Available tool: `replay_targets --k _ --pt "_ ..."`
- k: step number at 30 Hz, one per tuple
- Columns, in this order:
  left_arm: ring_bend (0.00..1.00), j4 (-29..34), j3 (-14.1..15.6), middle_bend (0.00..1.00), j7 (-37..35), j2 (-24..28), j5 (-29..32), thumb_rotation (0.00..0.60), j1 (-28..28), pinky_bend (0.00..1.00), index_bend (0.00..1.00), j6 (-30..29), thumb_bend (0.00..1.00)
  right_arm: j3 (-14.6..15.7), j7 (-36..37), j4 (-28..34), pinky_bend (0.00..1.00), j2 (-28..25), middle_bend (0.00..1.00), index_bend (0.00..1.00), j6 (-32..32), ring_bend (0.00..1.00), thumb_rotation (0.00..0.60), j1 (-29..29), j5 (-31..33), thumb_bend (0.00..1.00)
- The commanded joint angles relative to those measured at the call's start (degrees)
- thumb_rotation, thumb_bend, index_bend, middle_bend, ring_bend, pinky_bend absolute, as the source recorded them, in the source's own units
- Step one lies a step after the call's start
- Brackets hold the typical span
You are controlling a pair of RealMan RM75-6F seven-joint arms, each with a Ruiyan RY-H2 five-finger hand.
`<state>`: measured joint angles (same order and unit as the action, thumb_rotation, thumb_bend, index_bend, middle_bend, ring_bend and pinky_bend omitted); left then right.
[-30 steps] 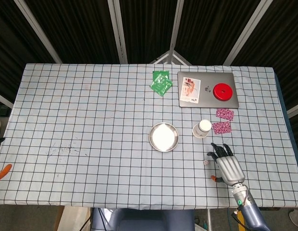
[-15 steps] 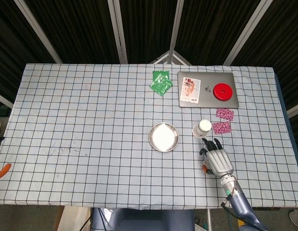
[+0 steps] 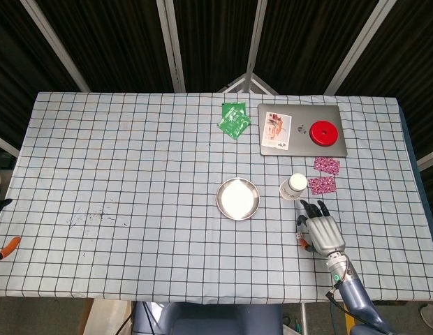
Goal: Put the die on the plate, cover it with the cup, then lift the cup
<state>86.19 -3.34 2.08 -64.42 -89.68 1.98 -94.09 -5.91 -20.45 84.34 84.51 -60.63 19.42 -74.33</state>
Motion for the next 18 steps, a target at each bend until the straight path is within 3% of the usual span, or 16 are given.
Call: replay_targets --k 1,18 --pt "0.00 0.01 0.02 0.00 0.27 -0.08 0.06 0.600 0.02 0.00 0.20 0.12 0.28 0.16 0.35 -0.06 0.00 -0.13 0.08 0.45 -0.01 0.12 0.600 0.06 0.04 0.31" --pt "0.00 -0.13 0.01 0.00 0.98 -0.43 0.07 0.600 0.15 0.00 0.20 0.42 0.28 1.21 2.09 -2.12 0.00 1.20 0.07 0.50 0.78 0.12 0.600 0.74 0.37 0.31"
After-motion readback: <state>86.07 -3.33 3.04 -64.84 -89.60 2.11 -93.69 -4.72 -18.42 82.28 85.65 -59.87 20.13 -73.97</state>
